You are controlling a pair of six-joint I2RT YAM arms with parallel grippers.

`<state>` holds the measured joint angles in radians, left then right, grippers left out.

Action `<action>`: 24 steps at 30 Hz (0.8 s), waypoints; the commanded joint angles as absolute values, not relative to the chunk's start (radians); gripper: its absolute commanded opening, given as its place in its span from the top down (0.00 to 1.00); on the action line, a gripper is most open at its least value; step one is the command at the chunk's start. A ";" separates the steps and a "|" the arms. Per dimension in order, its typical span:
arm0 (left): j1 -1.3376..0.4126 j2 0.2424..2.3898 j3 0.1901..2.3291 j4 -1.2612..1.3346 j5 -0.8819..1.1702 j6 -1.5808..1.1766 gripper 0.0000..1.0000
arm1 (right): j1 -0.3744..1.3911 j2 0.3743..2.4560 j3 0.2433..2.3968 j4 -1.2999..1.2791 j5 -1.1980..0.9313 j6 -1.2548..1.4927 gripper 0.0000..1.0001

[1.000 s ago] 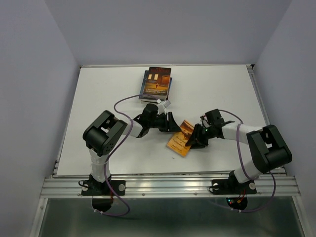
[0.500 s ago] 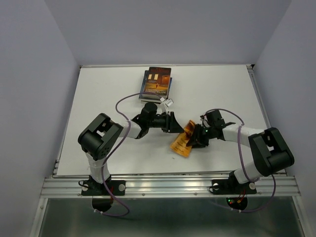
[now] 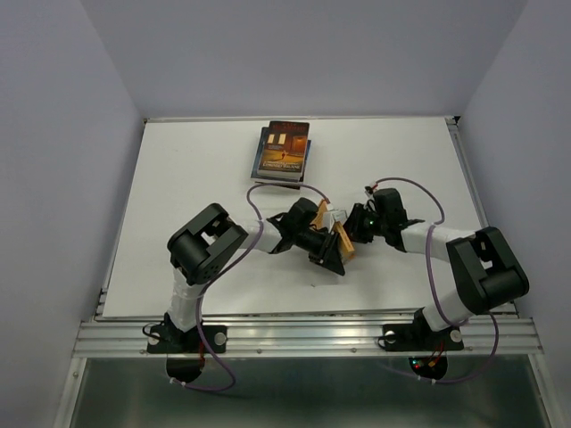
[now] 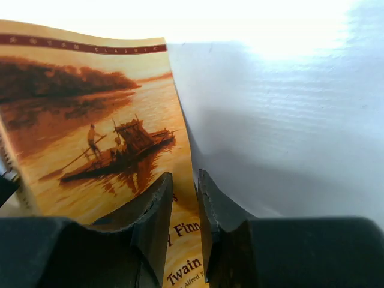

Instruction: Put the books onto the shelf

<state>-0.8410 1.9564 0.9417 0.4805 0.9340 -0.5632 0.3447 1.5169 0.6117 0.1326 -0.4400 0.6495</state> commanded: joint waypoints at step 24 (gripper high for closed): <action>-0.574 1.718 0.720 0.403 0.842 -0.693 0.01 | 0.388 1.531 0.686 0.265 -0.528 0.518 0.83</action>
